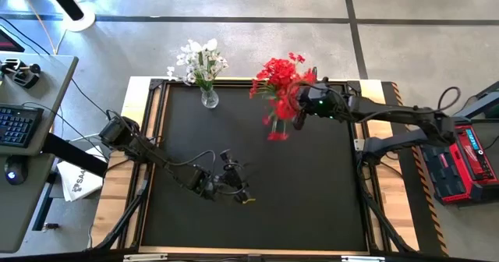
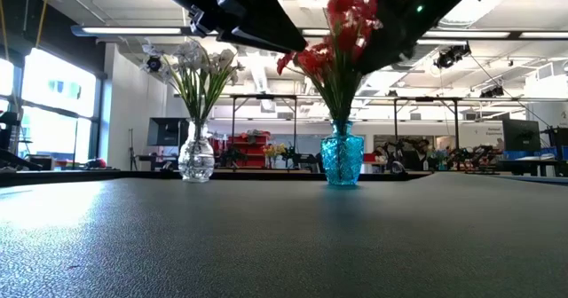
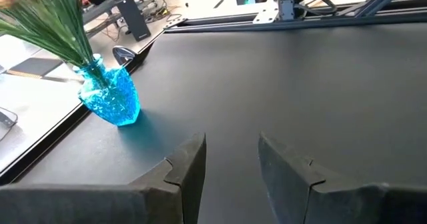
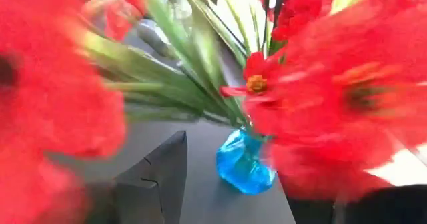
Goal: Sort flowers into vase by color
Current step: Put the red flowers into the blue vase
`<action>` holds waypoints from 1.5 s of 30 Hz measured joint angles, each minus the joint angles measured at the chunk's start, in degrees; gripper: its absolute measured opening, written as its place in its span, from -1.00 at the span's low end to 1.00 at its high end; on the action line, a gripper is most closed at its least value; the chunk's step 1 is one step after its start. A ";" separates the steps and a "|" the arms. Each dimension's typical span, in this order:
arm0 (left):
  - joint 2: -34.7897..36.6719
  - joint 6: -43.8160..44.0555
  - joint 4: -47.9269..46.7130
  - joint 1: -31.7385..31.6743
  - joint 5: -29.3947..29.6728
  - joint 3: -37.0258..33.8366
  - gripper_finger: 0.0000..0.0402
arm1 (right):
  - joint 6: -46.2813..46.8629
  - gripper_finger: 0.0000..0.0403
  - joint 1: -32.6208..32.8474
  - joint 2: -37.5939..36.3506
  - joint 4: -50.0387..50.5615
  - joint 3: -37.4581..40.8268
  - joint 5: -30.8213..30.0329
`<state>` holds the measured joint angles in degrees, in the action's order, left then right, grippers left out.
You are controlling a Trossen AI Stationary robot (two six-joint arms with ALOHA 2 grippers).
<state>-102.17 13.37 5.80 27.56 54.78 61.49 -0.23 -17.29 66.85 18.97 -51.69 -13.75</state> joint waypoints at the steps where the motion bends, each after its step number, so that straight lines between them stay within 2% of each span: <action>1: 0.00 0.00 -0.02 0.17 0.02 0.00 -0.38 | 0.05 -0.03 0.46 -0.88 0.94 0.01 0.07; 5: 0.00 -0.02 -0.12 0.88 0.02 0.00 -0.38 | -0.48 -0.03 3.66 -4.22 2.17 0.01 -0.42; 9: 0.00 -0.02 -0.24 1.46 0.02 0.00 -0.38 | -3.67 -0.03 8.22 -6.24 1.46 0.56 -4.06; 13: 0.00 -0.02 -0.51 2.10 0.04 0.00 -0.38 | -7.51 -0.03 12.35 -8.37 -3.19 6.69 -8.15; 15: 0.00 -0.03 -0.64 2.58 0.14 0.00 -0.38 | -8.67 -0.03 14.02 -9.65 -9.38 12.04 -9.26; 19: -0.02 -0.11 -1.39 4.17 3.65 0.00 -0.38 | -13.37 -0.03 17.96 -9.50 -30.73 23.54 -11.26; 23: -0.04 -0.11 -1.91 5.74 10.22 0.00 -0.38 | -19.40 -0.03 20.27 -5.56 -52.77 30.21 -18.78; 25: -0.04 -0.11 -1.91 6.18 12.76 0.00 -0.38 | -22.17 -0.03 20.12 -3.04 -57.80 30.46 -20.86; 30: -0.04 -0.55 -1.68 6.42 15.73 0.00 -0.38 | -25.73 -0.07 18.33 3.11 -60.28 26.00 -20.66; 37: -0.04 -0.13 -1.68 6.60 15.78 0.00 -0.38 | -26.97 -0.40 15.17 8.82 -60.27 20.51 -20.56; 45: -0.04 -0.19 -1.70 7.29 15.79 0.00 -0.38 | -25.18 -0.94 11.36 9.59 -59.84 18.29 -20.96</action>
<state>-102.21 13.18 4.10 34.85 70.57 61.49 -25.42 -5.93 76.44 -40.87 -33.40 -34.70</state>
